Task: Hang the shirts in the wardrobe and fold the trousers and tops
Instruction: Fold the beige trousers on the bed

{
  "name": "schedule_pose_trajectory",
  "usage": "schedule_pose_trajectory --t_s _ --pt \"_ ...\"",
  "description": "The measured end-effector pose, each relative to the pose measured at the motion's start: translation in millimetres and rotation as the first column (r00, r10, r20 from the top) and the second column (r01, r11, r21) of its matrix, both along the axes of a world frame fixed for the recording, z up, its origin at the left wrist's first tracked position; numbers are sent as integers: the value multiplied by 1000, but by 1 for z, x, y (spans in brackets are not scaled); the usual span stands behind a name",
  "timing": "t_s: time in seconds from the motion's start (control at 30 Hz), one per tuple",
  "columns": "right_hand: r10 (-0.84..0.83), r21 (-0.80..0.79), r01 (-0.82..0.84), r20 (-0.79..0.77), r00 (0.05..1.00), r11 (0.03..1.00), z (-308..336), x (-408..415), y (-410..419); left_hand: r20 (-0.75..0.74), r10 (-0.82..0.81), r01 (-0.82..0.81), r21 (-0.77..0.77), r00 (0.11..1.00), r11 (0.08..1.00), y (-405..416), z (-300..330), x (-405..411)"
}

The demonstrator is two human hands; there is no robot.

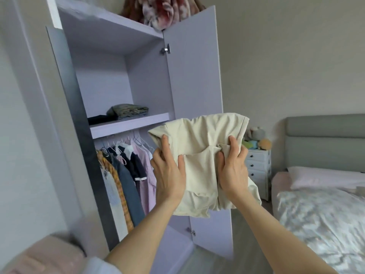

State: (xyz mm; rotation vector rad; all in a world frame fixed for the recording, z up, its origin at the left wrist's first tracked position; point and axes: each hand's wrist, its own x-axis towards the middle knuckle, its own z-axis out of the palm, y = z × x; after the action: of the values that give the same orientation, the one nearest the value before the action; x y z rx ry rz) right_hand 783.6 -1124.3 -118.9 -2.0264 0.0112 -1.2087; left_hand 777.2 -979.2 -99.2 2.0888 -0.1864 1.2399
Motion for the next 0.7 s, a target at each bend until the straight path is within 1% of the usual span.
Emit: schedule_pose_trajectory --t_s 0.1,0.13,0.23,0.33,0.4,0.5,0.63,0.7 --pt "28 45 -30 42 999 999 12 49 9 53 12 -13 24 999 1000 8 15 43" --pt "49 48 -52 65 997 997 20 77 12 84 34 -36 24 996 999 10 22 68" --pt "77 64 -83 90 993 994 36 130 10 94 25 -27 22 995 999 12 39 120" --pt "116 52 -126 159 980 991 51 204 2 152 50 -53 13 987 999 7 55 195" --pt "147 60 -163 205 968 985 67 251 -1 200 38 -42 14 979 999 5 72 243" --pt "190 61 -208 219 957 976 97 318 3 231 54 -54 -6 971 999 11 100 308" --pt "252 42 -270 252 934 962 136 389 28 289 117 -123 3 950 992 37 135 366" --pt "293 35 -313 268 918 949 149 419 54 316 165 -179 15 934 984 62 148 390"
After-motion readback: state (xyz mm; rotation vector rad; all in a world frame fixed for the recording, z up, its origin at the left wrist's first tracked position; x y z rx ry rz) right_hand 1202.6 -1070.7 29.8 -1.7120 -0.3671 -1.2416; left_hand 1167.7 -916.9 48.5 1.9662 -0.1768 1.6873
